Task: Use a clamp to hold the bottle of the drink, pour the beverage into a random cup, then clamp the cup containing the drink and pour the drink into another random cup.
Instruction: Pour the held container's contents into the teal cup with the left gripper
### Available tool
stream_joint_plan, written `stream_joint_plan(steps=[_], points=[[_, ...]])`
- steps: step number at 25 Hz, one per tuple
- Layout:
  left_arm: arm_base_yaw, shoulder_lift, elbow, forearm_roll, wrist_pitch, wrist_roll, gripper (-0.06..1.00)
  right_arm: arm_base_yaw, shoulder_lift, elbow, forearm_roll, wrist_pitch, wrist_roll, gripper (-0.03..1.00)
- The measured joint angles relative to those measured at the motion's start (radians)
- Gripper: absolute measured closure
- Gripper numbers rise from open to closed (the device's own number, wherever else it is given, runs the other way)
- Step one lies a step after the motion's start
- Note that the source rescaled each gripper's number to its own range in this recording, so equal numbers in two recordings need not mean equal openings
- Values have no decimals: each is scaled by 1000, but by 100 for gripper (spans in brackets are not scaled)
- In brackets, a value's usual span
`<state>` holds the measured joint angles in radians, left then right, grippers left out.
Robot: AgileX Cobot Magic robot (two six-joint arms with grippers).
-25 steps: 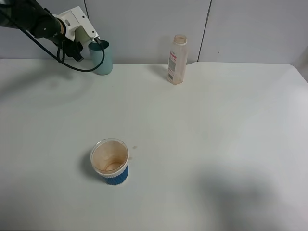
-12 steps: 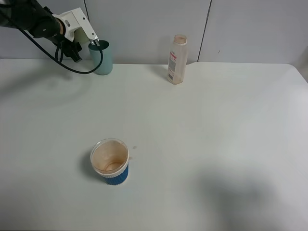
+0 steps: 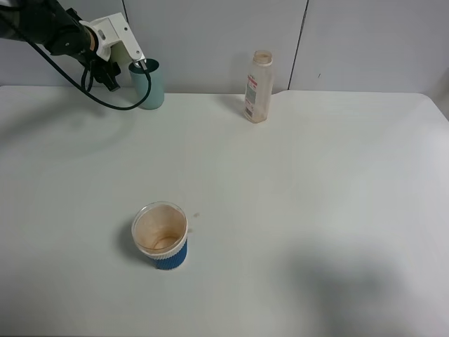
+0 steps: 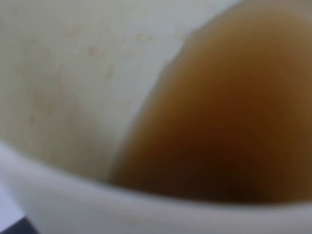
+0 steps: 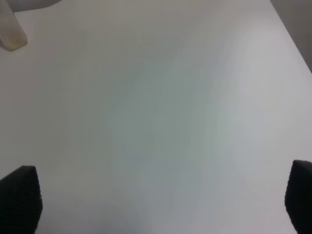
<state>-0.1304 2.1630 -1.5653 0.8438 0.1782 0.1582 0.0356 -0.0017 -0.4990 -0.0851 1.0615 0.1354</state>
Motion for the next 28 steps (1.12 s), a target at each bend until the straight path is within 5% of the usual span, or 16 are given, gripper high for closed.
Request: stream_joint_plan(steps=[28], points=[[-12, 15, -44, 39, 13, 38, 92, 0, 0, 0, 0, 0, 0, -3]])
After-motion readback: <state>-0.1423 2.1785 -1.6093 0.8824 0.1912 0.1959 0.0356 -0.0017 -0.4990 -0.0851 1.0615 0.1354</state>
